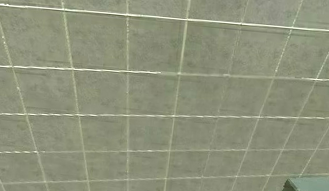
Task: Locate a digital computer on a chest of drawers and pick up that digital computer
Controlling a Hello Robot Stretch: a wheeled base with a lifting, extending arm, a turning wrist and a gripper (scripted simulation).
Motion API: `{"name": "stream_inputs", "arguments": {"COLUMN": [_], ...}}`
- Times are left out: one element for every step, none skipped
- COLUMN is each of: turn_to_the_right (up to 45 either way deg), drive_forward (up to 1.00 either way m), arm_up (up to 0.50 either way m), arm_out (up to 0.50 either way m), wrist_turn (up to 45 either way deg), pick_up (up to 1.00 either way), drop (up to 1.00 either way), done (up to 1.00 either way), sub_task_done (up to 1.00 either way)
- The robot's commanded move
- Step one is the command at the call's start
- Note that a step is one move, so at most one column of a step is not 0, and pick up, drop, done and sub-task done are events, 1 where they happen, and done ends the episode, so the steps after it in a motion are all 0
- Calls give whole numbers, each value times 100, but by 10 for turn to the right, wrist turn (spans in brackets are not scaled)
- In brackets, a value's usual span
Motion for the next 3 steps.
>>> {"name": "stream_inputs", "arguments": {"turn_to_the_right": [0, 0, 0], "drive_forward": [0, 0, 0], "arm_up": [0, 0, -24], "arm_out": [0, 0, 0], "wrist_turn": [450, 450, 0], "pick_up": [0, 0, 0], "drop": [0, 0, 0], "done": [0, 0, 0], "sub_task_done": [0, 0, 0]}}
